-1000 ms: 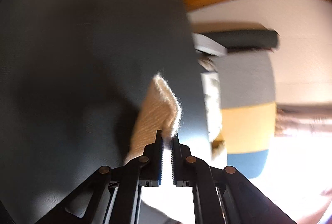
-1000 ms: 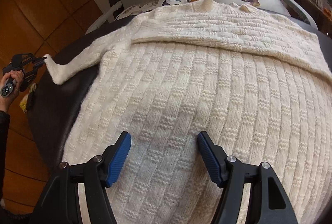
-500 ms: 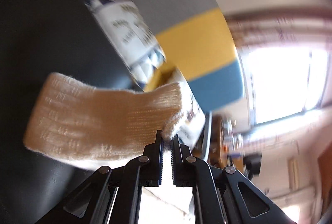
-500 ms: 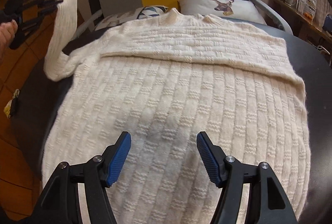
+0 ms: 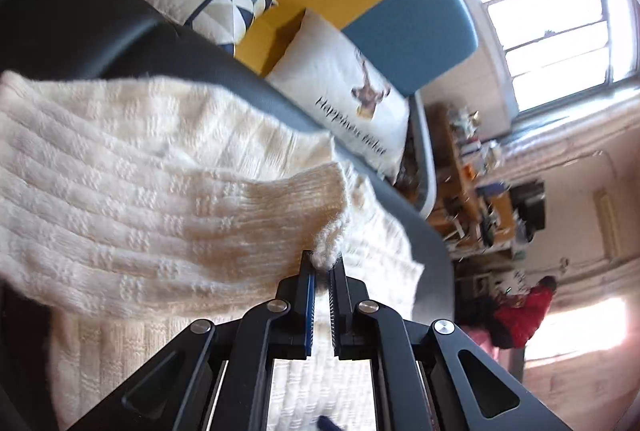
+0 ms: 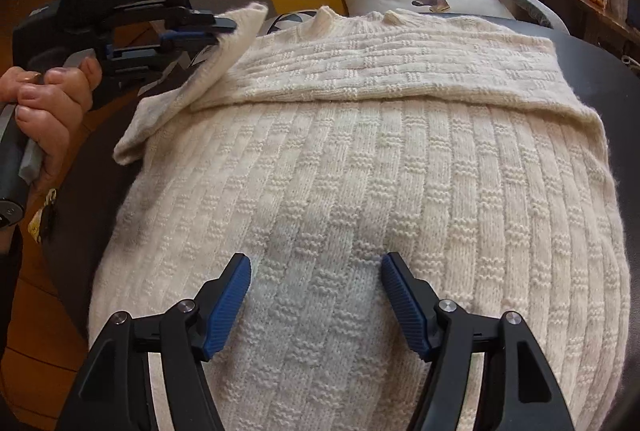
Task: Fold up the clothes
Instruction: 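Fold the sleeve across the sweater body with the left gripper and release, then grasp the sweater side edge with the right gripper and fold it inward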
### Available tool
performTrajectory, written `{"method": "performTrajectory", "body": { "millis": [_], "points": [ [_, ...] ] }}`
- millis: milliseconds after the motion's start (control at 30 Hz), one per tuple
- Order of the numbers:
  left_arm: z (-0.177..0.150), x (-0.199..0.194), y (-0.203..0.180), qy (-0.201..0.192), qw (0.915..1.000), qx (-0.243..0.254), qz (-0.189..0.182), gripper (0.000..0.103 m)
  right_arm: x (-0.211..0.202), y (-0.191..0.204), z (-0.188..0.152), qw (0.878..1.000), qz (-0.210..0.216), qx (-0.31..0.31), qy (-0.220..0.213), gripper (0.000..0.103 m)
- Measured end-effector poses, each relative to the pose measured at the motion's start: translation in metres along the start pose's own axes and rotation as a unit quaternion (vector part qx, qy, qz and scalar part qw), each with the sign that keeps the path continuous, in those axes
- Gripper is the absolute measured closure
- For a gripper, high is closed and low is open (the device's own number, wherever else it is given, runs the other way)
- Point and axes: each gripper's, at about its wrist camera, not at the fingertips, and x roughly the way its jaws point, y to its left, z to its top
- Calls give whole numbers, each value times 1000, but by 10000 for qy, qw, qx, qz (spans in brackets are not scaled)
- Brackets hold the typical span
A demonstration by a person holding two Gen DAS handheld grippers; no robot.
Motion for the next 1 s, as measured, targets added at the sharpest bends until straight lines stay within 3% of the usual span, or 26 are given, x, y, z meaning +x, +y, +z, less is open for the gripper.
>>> {"method": "performTrajectory", "body": {
  "millis": [133, 400, 500, 567, 733, 867, 1000],
  "points": [
    [-23, 16, 1, 161, 9991, 328, 234, 97, 3, 8, -4, 9994, -155, -268, -138, 27],
    [-29, 34, 13, 452, 9956, 688, 457, 93, 7, 12, -3, 9986, -215, -479, 7, 23],
    [-29, 34, 10, 550, 9946, 762, 447, 87, 8, 13, -2, 9984, -241, -503, 44, 23],
    [-30, 29, 5, 564, 9937, 877, 419, 63, 9, 14, -2, 9983, -287, -513, 46, 23],
    [-30, 12, -7, 466, 9919, 1132, 349, 46, 8, 13, -2, 9990, -283, -334, -20, 23],
    [-30, -5, -7, 419, 9919, 1173, 252, 44, 1, 7, 3, 10000, -16, 48, -32, 23],
    [-31, -35, 17, 205, 9951, 952, 147, 44, -13, -10, 16, 9952, 578, 743, -264, 25]
  ]
}}
